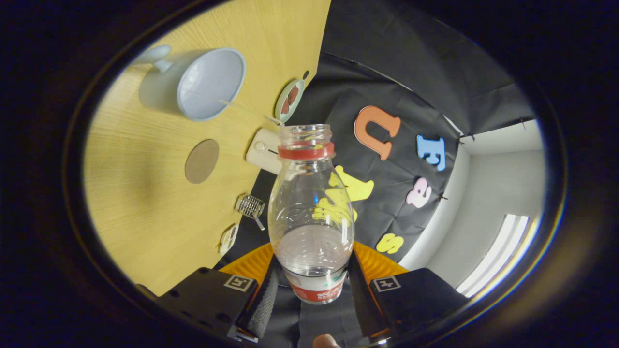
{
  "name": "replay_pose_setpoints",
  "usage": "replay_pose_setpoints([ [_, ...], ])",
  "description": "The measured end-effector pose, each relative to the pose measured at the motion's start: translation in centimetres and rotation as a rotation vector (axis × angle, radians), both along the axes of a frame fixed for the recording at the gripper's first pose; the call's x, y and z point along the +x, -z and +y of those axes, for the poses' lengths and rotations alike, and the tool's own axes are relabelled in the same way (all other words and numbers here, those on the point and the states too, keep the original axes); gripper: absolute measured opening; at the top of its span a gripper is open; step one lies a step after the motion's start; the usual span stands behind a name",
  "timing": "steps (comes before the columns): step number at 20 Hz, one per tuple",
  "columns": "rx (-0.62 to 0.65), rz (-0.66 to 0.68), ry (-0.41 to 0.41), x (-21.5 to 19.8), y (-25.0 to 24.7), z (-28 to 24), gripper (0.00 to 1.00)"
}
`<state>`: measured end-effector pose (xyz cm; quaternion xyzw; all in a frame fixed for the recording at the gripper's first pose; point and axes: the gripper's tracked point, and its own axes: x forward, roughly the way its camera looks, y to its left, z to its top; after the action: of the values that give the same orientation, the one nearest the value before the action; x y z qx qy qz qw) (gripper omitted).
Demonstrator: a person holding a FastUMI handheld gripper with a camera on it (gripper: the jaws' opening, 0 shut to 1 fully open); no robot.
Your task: Take the bottle from table, then pour the juice into the cup, finally place the bottle on the coaster
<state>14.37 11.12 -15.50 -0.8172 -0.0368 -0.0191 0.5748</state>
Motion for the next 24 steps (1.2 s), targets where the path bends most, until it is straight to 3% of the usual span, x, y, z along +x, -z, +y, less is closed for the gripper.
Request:
replay_pose_setpoints([
  [24,0.003,0.012,-0.003,0.20,0.02,0.47,0.75],
])
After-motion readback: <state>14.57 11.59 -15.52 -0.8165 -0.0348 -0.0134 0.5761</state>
